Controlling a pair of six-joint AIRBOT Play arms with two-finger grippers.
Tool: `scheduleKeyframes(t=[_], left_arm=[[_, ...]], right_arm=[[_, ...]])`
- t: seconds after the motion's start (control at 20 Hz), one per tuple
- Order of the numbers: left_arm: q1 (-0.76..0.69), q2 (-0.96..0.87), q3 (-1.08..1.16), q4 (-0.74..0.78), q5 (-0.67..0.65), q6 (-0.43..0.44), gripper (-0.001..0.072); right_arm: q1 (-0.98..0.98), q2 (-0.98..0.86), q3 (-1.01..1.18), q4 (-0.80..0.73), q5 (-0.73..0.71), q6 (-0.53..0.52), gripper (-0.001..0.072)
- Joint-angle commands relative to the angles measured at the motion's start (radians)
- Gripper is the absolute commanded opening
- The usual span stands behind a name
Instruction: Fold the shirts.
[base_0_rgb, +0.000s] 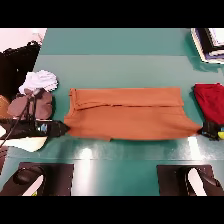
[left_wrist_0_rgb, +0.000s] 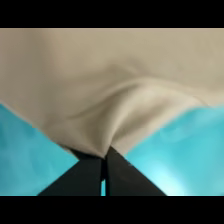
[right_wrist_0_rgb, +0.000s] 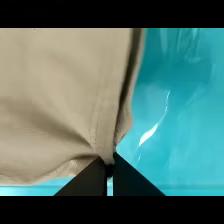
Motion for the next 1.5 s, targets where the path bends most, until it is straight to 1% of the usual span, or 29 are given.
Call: scheduleKeyframes(t=[0.0, 0.1, 0.2, 0.45, 0.55, 0.6, 0.7, 0.75, 0.8, 0.85, 0.9, 1.0, 1.1, 1.15, 1.25, 1.3, 1.35, 1.4, 1.45], left_arm=[[0.001, -0.117, 0.087, 0.096, 0.145, -0.012, 0.0023], [0.001, -0.23, 0.127, 0.106, 0.235, 0.012, 0.0023], [0.008, -0.361, 0.178, 0.123, 0.329, 0.017, 0.0024], [0.109, -0.632, 0.307, 0.121, 0.454, 0.032, 0.0024], [0.117, -0.703, 0.348, 0.122, 0.494, 0.045, 0.0025], [0.117, -0.729, 0.364, 0.108, 0.515, 0.065, 0.0025], [0.117, -0.755, 0.375, 0.095, 0.564, 0.065, 0.0026], [0.117, -0.755, 0.375, 0.093, 0.576, 0.065, 0.0124], [0.117, -0.755, 0.375, 0.092, 0.585, 0.064, 0.0432], [0.117, -0.755, 0.376, 0.092, 0.576, 0.064, 0.0576], [0.117, -0.754, 0.377, 0.092, 0.557, 0.065, 0.0542], [0.117, -0.753, 0.399, 0.099, 0.461, 0.072, 0.0541], [0.117, -0.752, 0.435, 0.098, 0.333, 0.132, 0.054], [0.117, -0.752, 0.446, 0.095, 0.282, 0.147, 0.0539], [0.117, -0.753, 0.452, 0.095, 0.224, 0.147, 0.0538], [0.116, -0.753, 0.452, 0.088, 0.217, 0.147, 0.0386], [0.116, -0.753, 0.452, 0.069, 0.218, 0.155, 0.013], [0.116, -0.753, 0.452, 0.037, 0.227, 0.189, 0.0035], [0.116, -0.753, 0.452, 0.0, 0.238, 0.217, 0.0035]], right_arm=[[0.111, -0.109, 0.145, -0.004, -0.06, 0.026, 0.0014], [0.165, -0.245, 0.232, -0.004, -0.126, 0.031, 0.0014], [0.201, -0.388, 0.318, -0.002, -0.185, 0.032, 0.0014], [0.256, -0.705, 0.523, 0.001, -0.214, 0.032, 0.0015], [0.263, -0.798, 0.6, 0.012, -0.219, 0.032, 0.0015], [0.266, -0.841, 0.642, 0.04, -0.22, 0.032, 0.0016], [0.265, -0.914, 0.719, 0.105, -0.215, 0.031, 0.0022], [0.264, -0.941, 0.752, 0.124, -0.215, 0.031, 0.0157], [0.263, -0.964, 0.781, 0.137, -0.215, 0.031, 0.0378], [0.262, -0.982, 0.811, 0.15, -0.206, 0.03, 0.0419], [0.26, -0.992, 0.834, 0.157, -0.19, 0.028, 0.0418], [0.239, -0.992, 0.85, 0.156, -0.14, -0.017, 0.0411], [0.198, -0.992, 0.834, 0.157, -0.066, -0.055, 0.0409], [0.171, -0.992, 0.813, 0.165, -0.034, -0.068, 0.0409], [0.104, -0.992, 0.743, 0.23, -0.016, -0.114, 0.041], [0.07, -0.992, 0.7, 0.282, -0.028, -0.133, 0.0411], [0.035, -0.992, 0.658, 0.319, -0.053, -0.139, 0.0444], [0.011, -0.992, 0.621, 0.346, -0.086, -0.15, 0.0518], [-0.008, -0.992, 0.583, 0.368, -0.117, -0.164, 0.0521]])
